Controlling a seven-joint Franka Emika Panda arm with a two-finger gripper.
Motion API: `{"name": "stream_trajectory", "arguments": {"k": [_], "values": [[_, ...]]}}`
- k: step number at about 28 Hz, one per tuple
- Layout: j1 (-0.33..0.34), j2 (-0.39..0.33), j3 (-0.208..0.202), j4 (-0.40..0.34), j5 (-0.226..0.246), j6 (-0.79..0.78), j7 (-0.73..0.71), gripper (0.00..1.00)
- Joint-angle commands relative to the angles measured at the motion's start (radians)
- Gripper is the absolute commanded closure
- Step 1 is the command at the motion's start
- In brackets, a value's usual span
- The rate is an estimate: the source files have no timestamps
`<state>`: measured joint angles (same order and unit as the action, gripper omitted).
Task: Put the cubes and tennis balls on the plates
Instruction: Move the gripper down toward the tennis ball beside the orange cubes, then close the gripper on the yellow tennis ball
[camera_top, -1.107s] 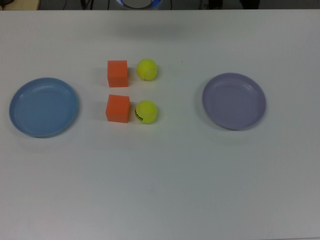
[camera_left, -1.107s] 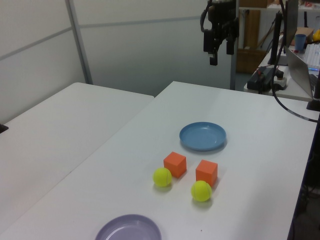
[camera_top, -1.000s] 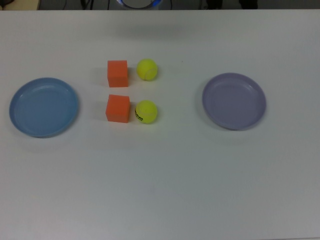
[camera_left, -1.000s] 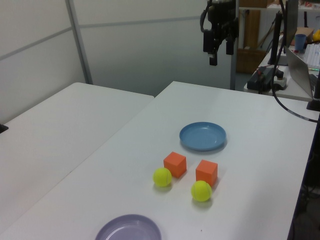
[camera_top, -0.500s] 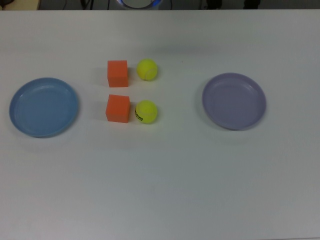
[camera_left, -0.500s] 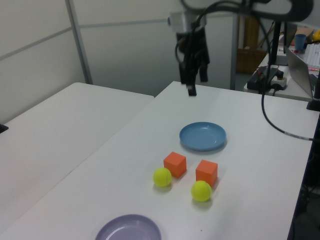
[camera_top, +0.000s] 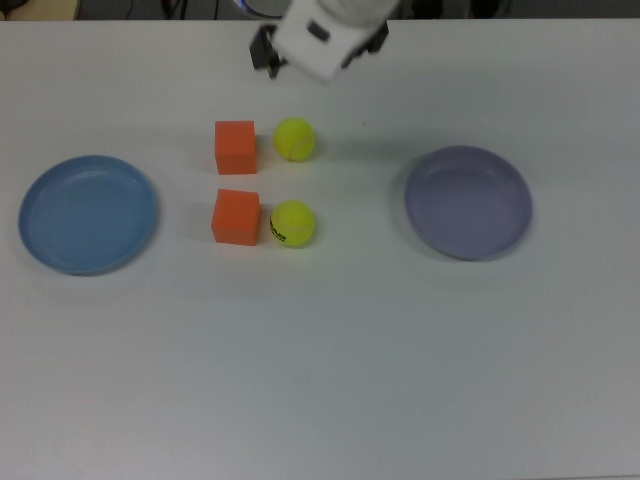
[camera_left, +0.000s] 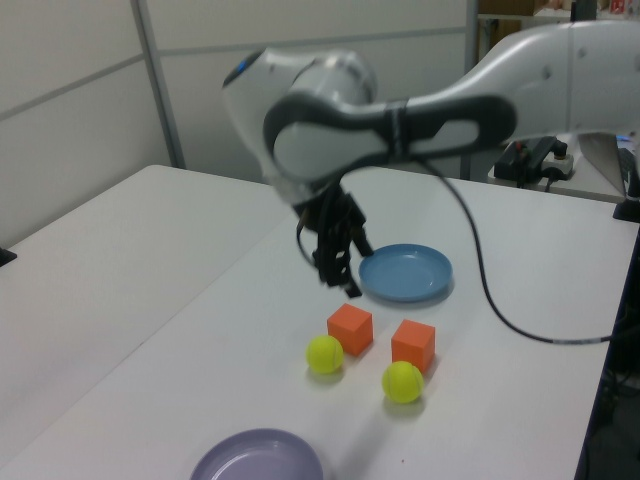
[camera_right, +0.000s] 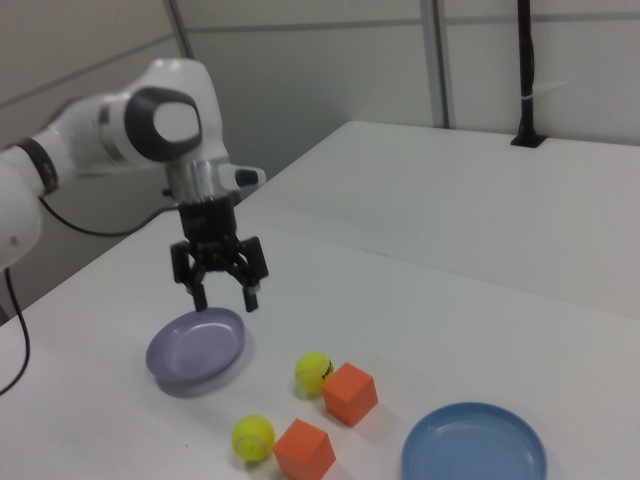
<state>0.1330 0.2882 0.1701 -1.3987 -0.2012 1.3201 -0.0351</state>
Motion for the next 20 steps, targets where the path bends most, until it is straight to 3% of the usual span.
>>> {"name": "stream_trajectory", "arguments": {"k": [1,4,14,20], "values": [[0.014,0.083,-0.003,-0.02,-0.075,0.103,0.063,0.0],[0.016,0.141,-0.003,-0.02,-0.116,0.183,0.112,0.0],[0.019,0.238,-0.003,-0.046,-0.224,0.317,0.167,0.0],[0.03,0.267,-0.003,-0.048,-0.256,0.34,0.17,0.0]]}}
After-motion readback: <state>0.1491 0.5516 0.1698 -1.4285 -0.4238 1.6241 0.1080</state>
